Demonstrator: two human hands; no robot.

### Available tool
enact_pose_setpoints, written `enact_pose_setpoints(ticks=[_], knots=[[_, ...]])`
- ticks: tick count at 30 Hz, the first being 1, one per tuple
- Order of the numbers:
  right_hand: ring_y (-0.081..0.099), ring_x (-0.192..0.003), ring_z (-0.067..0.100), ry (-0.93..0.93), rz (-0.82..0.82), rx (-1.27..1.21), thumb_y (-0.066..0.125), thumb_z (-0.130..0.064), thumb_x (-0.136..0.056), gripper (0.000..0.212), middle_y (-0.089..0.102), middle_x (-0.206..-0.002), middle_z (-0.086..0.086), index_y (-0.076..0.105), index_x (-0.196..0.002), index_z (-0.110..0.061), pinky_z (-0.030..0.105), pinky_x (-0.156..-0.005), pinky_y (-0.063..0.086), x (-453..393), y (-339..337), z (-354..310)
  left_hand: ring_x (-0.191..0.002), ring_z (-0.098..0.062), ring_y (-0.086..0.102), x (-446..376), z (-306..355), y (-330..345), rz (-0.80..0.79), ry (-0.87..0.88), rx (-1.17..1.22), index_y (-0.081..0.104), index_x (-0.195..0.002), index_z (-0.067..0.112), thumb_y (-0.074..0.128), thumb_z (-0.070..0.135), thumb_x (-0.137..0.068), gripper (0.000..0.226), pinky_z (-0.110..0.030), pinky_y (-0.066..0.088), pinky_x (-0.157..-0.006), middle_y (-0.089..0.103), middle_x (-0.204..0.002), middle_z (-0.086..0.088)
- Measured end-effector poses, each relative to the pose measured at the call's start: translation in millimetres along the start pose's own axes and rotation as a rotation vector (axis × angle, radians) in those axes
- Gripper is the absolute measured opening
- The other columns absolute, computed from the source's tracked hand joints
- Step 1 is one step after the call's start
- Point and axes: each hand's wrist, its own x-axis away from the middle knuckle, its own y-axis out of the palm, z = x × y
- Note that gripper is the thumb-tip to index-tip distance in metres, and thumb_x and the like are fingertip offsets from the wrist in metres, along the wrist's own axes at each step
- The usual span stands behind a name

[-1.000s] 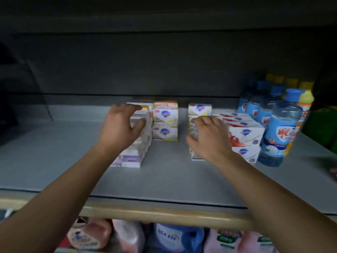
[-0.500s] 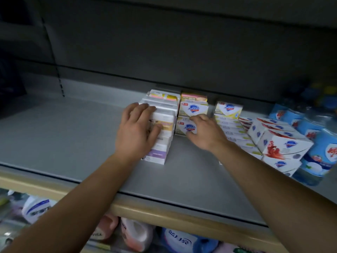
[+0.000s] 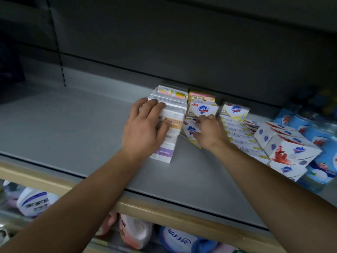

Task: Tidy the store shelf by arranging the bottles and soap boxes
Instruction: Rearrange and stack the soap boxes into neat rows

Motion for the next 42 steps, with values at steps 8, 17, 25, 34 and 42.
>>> enact_pose_setpoints(ticks=[8,17,25,34,42], knots=[[0.057,-0.118,0.024,0.16,0.014,-0.348,0.06,-0.019,-0.086,0.037,0.061,-0.131,0.001,0.064,-0.122,-0.026,0.029,-0.093,0.045,30.3,-35.2,0.1,-0.132,-0.03,0.04,2.2,2.6,-2.0,0.014,-0.008,-0.005,0.059,-0.127,0.014,0.047,0.038,-0.092,0.044,-0.041,0.046,-0.099,0.057,-0.133,-0.003],[0.06,-0.102,0.014,0.154,0.11,-0.655,0.064,-0.018,-0.086,0.022,0.068,-0.111,-0.007,0.07,-0.107,-0.023,0.023,-0.081,0.042,108.2,-50.6,23.4,-0.137,-0.038,0.033,-3.2,20.0,-26.2,-0.168,0.014,-0.082,0.053,-0.135,0.008,0.052,0.038,-0.094,0.051,-0.044,0.026,-0.114,0.049,-0.143,-0.014],[0.072,-0.084,0.017,0.197,0.117,-1.294,0.065,-0.006,-0.09,0.023,0.076,-0.09,-0.002,0.073,-0.083,-0.026,0.035,-0.078,0.058,162.5,-42.0,45.8,-0.124,-0.019,0.051,56.0,87.6,-32.8,-0.508,0.217,0.492,0.049,-0.139,0.014,0.082,0.03,-0.073,0.076,-0.039,0.043,-0.105,0.053,-0.136,-0.004],[0.063,-0.106,0.017,0.105,-0.011,-1.577,0.067,-0.013,-0.087,0.034,0.062,-0.112,0.001,0.064,-0.117,-0.029,0.034,-0.087,0.054,187.5,-20.8,82.1,-0.092,-0.018,0.068,65.9,105.3,-6.1,-0.633,-0.279,0.774,0.067,-0.112,0.025,0.082,0.033,-0.075,0.041,-0.044,0.053,-0.094,0.073,-0.102,-0.005],[0.068,-0.06,0.014,0.116,0.075,-1.203,0.067,-0.049,-0.08,0.025,0.073,-0.082,-0.003,0.067,-0.096,-0.029,0.025,-0.055,0.052,190.2,-13.0,75.8,-0.053,-0.008,0.059,66.9,105.0,-10.9,-0.557,-0.443,0.786,0.071,-0.079,0.013,0.051,0.073,-0.071,0.064,-0.022,0.048,-0.057,0.062,-0.058,0.004]])
